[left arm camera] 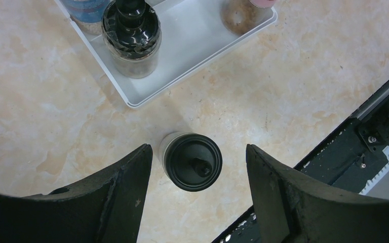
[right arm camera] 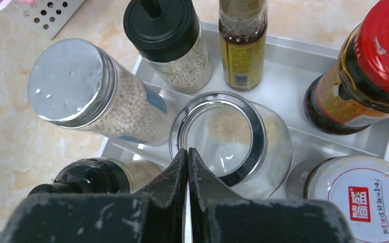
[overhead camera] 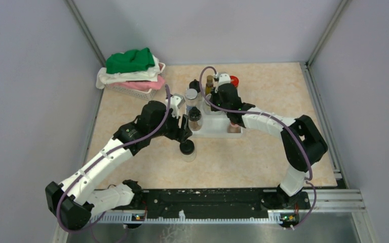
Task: Organize the condiment bottles
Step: Adjust the bottle in the storage box.
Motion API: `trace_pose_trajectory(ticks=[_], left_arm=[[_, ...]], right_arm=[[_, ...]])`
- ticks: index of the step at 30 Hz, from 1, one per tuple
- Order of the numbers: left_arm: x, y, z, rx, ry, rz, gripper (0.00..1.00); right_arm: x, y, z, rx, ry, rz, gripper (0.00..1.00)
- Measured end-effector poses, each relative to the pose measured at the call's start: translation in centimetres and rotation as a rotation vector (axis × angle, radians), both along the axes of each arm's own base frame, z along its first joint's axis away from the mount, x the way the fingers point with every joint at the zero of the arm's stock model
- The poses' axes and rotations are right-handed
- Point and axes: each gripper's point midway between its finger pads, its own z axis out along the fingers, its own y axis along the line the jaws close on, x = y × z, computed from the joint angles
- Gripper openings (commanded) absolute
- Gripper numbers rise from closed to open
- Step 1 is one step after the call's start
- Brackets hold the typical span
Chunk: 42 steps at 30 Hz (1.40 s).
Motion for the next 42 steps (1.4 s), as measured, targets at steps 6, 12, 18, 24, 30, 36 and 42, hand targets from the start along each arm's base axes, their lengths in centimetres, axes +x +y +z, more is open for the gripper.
trace_pose_trajectory(ticks=[6,12,18,24,30,36,42], left_arm=[[-0.1,-0.1,0.0,-0.005,0.005,0.001,0.74],[-0.2,-0.2,-0.1,-0.003,0.008,-0.001,0.74],[-0.2,-0.2,-0.2,-0.002,0.009,-0.002,0.74],[-0.2,-0.2,-0.2,-0.002,0.009,-0.002,0.74],[-0.2,-0.2,-0.2,-0.002,0.009,-0.003,0.74],[-0.2,-0.2,-0.2,-0.002,0.009,-0.003,0.74],[-0.2,-0.2,-0.2,-0.002,0.009,-0.002,0.74]], right_arm=[[-0.4,0.0,-0.1,0.021,0.009,-0.009,0.0],[-0.3,-0.1,-0.1,0.034,0.019,-0.034,0.0],[0.6,-0.2,-0.3,0.052,0.062,-0.079,0.0],[1.1,-0.4,-0.4,0.079,0.09,-0.11,0.0],[1.6,-0.9,-0.3,0.098,0.101,-0.134,0.0],[2.2,-1.8,-0.2,0.096,0.098,-0.164,0.0],[3.1,-3.8,-0.2,0.073,0.1,-0.214,0.0]])
